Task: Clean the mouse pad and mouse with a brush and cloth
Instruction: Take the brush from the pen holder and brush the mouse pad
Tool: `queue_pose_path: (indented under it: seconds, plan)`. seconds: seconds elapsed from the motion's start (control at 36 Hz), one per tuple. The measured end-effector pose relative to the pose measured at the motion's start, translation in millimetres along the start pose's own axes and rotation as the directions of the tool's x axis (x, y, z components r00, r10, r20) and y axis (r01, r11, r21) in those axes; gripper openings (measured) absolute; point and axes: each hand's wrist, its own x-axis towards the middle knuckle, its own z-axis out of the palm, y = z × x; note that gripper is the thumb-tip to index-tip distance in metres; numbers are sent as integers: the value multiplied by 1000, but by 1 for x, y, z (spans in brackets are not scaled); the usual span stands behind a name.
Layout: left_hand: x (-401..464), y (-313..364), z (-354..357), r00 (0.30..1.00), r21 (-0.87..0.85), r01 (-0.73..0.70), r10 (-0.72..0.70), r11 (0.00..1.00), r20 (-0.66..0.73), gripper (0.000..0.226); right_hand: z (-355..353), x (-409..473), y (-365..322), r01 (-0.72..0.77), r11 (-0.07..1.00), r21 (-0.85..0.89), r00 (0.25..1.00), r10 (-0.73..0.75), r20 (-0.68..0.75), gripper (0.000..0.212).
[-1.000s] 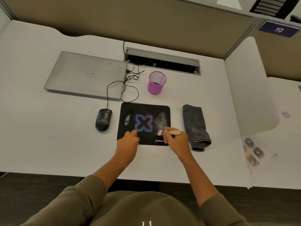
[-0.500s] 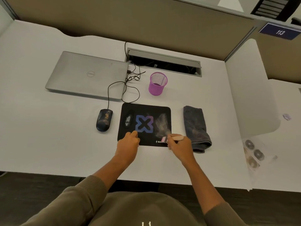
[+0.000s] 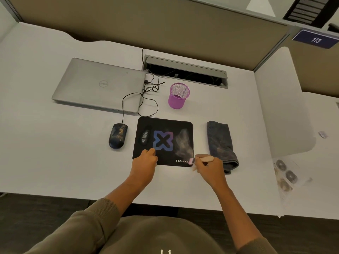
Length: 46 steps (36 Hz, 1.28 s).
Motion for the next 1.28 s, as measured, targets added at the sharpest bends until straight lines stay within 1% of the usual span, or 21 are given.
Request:
queue_pose_path:
  seconds: [0.08, 0.14, 0.19, 0.25, 0.31, 0.36, 0.42, 0.5, 0.56, 0.61, 0.64, 0.69, 0.72, 0.81, 0.86, 0.92, 1.03, 1.08, 1.17, 1.25, 1.28]
  plan:
    - [-1, 1, -1, 1000, 2, -5, 5, 1000, 1, 37, 8, 3, 1, 6, 997, -77, 996, 0, 84, 11]
    - [0, 1, -2, 1000, -11, 4, -4, 1000, -2, 38, 4, 6, 7, 5, 990, -142, 997, 5, 73, 12]
    - [0, 0, -2, 1000, -9, 4, -4, 1000, -6, 38, 0, 10, 10, 7, 990, -143, 999, -1, 45, 19]
    - [-1, 1, -2, 1000, 4, -8, 8, 1000, -4, 37, 2, 10, 0, 26, 995, -98, 999, -22, 47, 28]
    - [-2, 1, -3, 1000, 26, -21, 21, 999, 4, 36, 13, 9, -19, 71, 997, -11, 996, -70, 59, 40]
    - [-1, 2, -4, 999, 45, -35, 34, 998, 12, 34, 28, 9, -37, 92, 993, 79, 992, -98, 74, 45]
    - [0, 1, -5, 999, 55, -47, 46, 997, 22, 33, 41, 12, -45, 74, 990, 117, 994, -83, 74, 37]
    - [0, 1, -6, 999, 47, -46, 45, 998, 25, 34, 40, 18, -38, 14, 998, 61, 998, -18, 68, 12]
    - [-1, 1, -6, 999, 31, -38, 38, 999, 9, 35, 27, 21, -26, -20, 998, -58, 999, 22, 37, 14]
    - [-2, 1, -4, 1000, 17, -27, 27, 999, -4, 35, 10, 21, -15, -68, 985, -156, 998, 65, -26, 26]
    - [-3, 2, -4, 1000, 14, -22, 22, 1000, -7, 36, 4, 22, -9, -85, 983, -162, 994, 74, -75, 32]
    - [-3, 2, -4, 1000, 4, -5, 5, 1000, -7, 36, -2, 21, -8, -84, 988, -131, 988, 65, -139, 34]
    - [-3, 2, -4, 1000, 6, -3, 3, 1000, -5, 36, 1, 20, -14, -73, 993, -91, 991, 62, -120, 32]
    - [-1, 1, -4, 1000, 25, -27, 27, 999, -1, 35, 27, 16, -35, -2, 998, 55, 1000, 1, 29, 24]
    - [0, 1, -6, 999, 37, -45, 44, 998, 5, 34, 44, 14, -43, 8, 997, 81, 995, -16, 97, 12]
    - [1, 0, -6, 999, 34, -46, 46, 998, 10, 34, 51, 17, -41, -12, 998, 58, 993, 5, 116, 16]
    - [-1, 1, -5, 1000, 17, -27, 27, 1000, -4, 33, 27, 24, -20, -46, 993, -113, 999, 47, 2, 15]
    - [-2, 2, -4, 1000, 17, -18, 18, 1000, -6, 33, 11, 26, -12, -66, 989, -135, 997, 59, -58, 20]
    - [-3, 2, -3, 1000, 25, -11, 11, 1000, 0, 32, 4, 31, -17, -2, 999, -49, 999, -1, -50, 30]
    - [-2, 1, -3, 1000, 40, -24, 24, 999, 4, 33, 15, 41, -34, 97, 995, -16, 995, -97, -6, 9]
    - [-1, 1, -3, 1000, 41, -26, 26, 999, 8, 33, 20, 45, -39, 133, 991, -15, 991, -133, 31, 11]
